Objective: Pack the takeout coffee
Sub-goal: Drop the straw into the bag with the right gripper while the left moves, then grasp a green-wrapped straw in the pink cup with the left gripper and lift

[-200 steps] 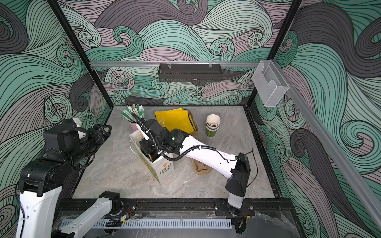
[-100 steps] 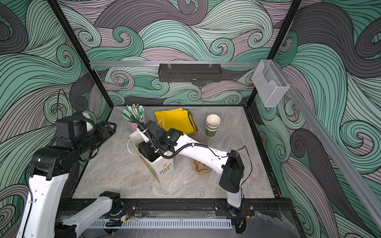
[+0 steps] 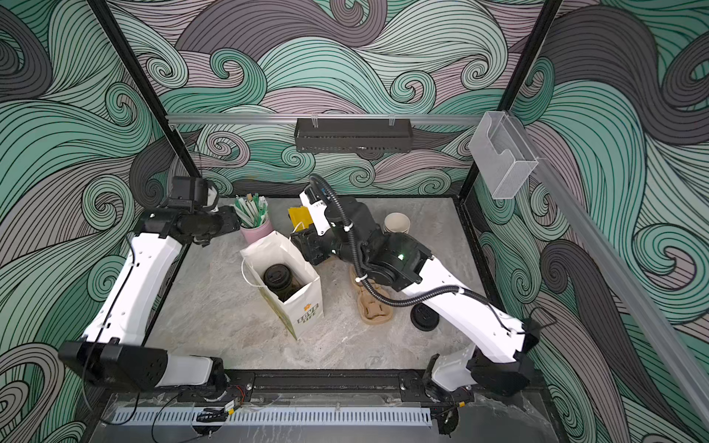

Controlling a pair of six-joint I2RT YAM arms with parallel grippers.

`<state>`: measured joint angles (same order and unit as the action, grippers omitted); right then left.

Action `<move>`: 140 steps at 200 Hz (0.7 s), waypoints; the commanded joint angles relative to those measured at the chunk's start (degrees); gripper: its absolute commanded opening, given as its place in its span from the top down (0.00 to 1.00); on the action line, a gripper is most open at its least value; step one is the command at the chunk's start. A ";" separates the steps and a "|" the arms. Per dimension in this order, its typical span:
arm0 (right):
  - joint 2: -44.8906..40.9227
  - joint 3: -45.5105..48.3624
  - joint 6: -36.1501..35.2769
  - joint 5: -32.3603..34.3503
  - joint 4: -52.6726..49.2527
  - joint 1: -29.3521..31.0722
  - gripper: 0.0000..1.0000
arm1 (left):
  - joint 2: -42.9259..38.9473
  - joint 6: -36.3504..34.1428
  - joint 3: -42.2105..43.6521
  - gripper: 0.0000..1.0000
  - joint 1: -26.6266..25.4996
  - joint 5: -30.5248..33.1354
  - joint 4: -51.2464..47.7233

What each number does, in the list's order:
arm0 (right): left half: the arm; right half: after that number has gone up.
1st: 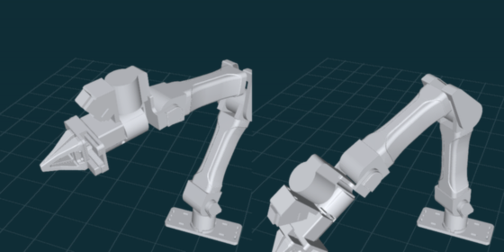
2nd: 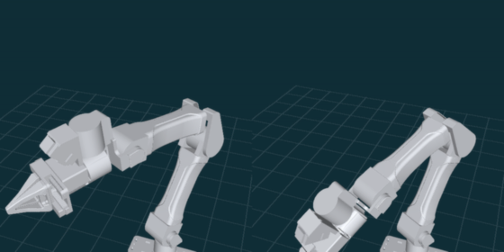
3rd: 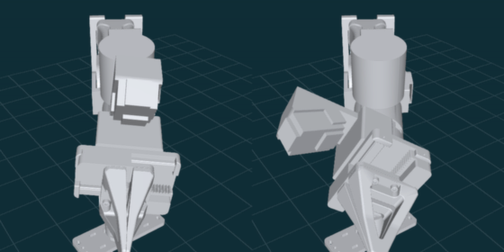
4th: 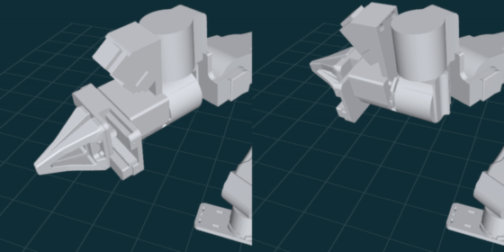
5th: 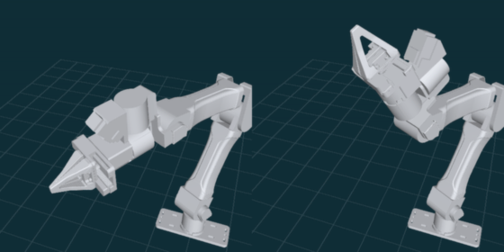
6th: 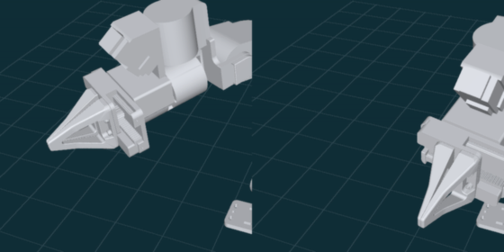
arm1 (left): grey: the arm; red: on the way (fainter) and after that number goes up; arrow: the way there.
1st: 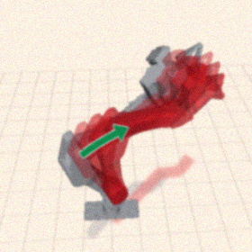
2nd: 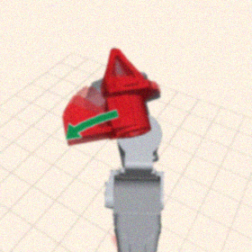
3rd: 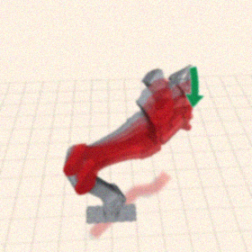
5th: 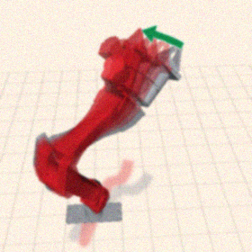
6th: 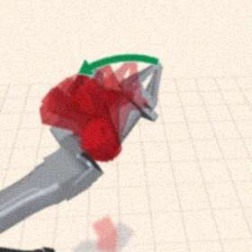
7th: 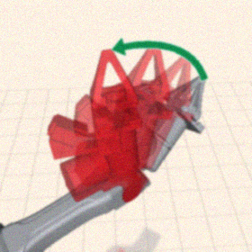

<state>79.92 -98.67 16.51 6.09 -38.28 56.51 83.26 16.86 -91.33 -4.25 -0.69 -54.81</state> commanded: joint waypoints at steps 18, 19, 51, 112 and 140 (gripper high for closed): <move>0.15 3.97 0.69 4.88 -0.72 -0.86 0.48 | 6.53 -10.64 -1.92 0.48 0.12 -2.90 5.81; 0.15 3.99 0.70 4.89 -0.77 -0.82 0.48 | 6.72 -10.72 -1.97 0.49 0.12 -2.87 5.83; 1.00 3.86 1.50 5.17 -1.97 -0.79 0.49 | 12.13 -11.63 -5.83 0.50 -0.23 -2.90 6.30; 0.90 3.58 1.77 6.02 -2.57 -0.82 0.49 | 19.74 -11.46 -12.28 0.54 -1.28 -0.19 5.48; 0.41 3.75 2.03 6.56 -2.71 -0.79 0.49 | 21.73 -11.45 -15.10 0.59 -1.63 1.54 2.48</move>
<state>81.01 -94.45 17.67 10.76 -40.36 55.70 103.77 6.42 -103.04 -5.37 -1.43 -48.97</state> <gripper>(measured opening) 0.508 0.429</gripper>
